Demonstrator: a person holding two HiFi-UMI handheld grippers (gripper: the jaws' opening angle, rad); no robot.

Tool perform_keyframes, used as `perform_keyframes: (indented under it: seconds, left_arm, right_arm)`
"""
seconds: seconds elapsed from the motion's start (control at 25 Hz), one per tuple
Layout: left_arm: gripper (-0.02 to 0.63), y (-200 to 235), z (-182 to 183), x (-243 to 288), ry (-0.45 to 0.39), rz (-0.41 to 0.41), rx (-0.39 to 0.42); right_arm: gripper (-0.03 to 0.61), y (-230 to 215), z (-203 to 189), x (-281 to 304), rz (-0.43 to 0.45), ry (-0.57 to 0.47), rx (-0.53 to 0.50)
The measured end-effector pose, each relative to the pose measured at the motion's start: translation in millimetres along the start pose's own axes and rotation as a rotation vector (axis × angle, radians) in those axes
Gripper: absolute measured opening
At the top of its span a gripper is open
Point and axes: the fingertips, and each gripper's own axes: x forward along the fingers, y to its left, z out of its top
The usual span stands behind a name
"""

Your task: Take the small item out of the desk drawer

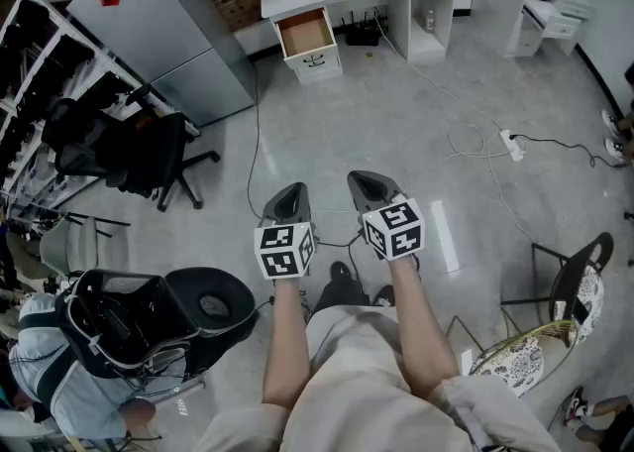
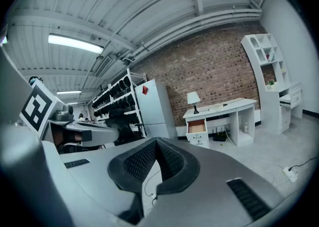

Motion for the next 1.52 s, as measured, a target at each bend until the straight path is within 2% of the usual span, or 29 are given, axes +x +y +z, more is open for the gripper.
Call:
perform_keyframes:
  seconds: [0.24, 0.36, 0.44, 0.52, 0.68, 0.88, 1.04, 1.2, 1.4, 1.52]
  left_arm:
    - [0.017, 18.5, -0.9, -2.2, -0.027, 0.024, -0.065]
    - [0.017, 42.8, -6.9, -2.6, -0.036, 0.063, -0.126]
    - [0.017, 53.5, -11.9, 5.8, -0.037, 0.078, -0.16]
    - [0.017, 58.0, -13.6, 19.1, -0.031, 0.074, -0.166]
    - [0.017, 78.5, 2.3, 49.1, -0.037, 0.049, -0.147]
    - [0.017, 142.1, 39.2, 104.6, -0.067, 0.048, -0.156]
    - [0.017, 183.3, 68.8, 172.5, -0.078, 0.031, -0.181]
    - [0.017, 224.4, 88.8, 241.9, -0.05, -0.009, -0.192]
    - [0.017, 275.1, 116.5, 303.2, -0.011, -0.048, -0.19]
    - [0.017, 306.7, 125.4, 337.0, 0.006, -0.067, -0.187]
  right_arm:
    - [0.025, -7.5, -2.3, 3.3, -0.014, -0.005, 0.01]
    - [0.025, -11.5, -7.5, 10.1, -0.027, -0.002, -0.011]
    - [0.025, -16.1, -9.1, 19.4, -0.011, -0.002, 0.019]
    - [0.025, -20.5, -7.7, 32.0, 0.01, 0.006, 0.045]
    - [0.025, -30.3, 5.8, 68.7, 0.02, 0.019, 0.033]
    - [0.025, -53.9, 24.6, 141.6, -0.003, 0.037, 0.013]
    - [0.025, -86.3, 41.8, 205.4, 0.002, 0.056, 0.015]
    - [0.025, -121.1, 55.4, 278.8, 0.0, 0.093, 0.03]
    - [0.025, -151.2, 75.0, 351.1, -0.048, 0.123, 0.079]
    - [0.025, -158.9, 84.4, 393.5, -0.068, 0.144, 0.073]
